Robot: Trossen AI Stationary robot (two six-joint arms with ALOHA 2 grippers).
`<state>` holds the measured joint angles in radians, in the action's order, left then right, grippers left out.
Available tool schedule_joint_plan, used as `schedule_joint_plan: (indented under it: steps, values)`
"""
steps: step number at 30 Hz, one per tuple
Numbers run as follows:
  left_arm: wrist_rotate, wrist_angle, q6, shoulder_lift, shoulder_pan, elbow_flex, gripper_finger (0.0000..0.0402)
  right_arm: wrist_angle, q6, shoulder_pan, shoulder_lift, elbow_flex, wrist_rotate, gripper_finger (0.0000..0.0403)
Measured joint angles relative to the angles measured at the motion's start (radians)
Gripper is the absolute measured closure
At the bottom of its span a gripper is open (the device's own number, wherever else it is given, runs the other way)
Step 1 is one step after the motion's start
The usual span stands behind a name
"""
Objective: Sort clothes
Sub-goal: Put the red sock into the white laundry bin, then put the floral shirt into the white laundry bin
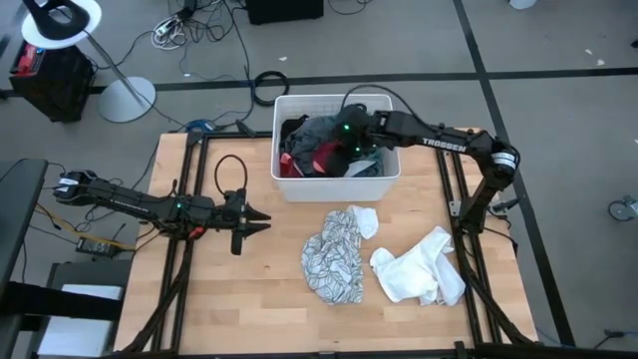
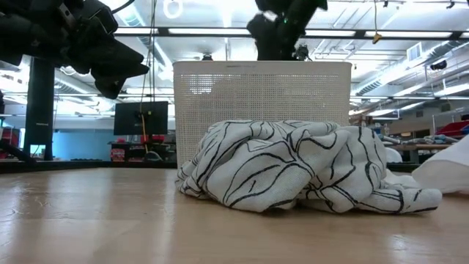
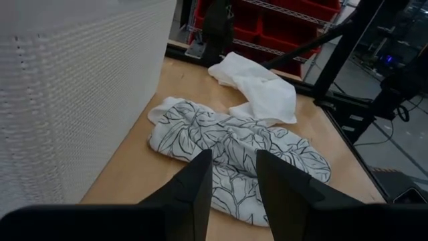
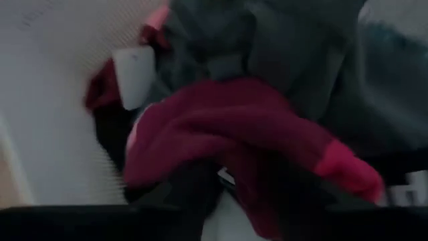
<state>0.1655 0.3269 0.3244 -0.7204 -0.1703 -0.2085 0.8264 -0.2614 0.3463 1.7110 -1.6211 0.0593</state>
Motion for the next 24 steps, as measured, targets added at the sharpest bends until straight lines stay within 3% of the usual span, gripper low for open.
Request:
schedule_joint_plan:
  steps: [6, 15, 24]
  values:
    - [0.001, -0.007, -0.001, 0.0, 0.0, 0.0, 0.028, 0.096, 0.036, -0.049, -0.008, -0.111, 0.058, 0.0243]
    - [0.006, -0.006, 0.025, 0.0, 0.0, 0.0, 0.028, 0.214, 0.047, -0.121, -0.115, -0.113, 0.221, 0.0245]
    - [0.014, -0.153, 0.027, -0.007, -0.002, -0.085, 0.028, 0.182, -0.051, -0.236, -0.38, 0.112, 0.415, 0.0247]
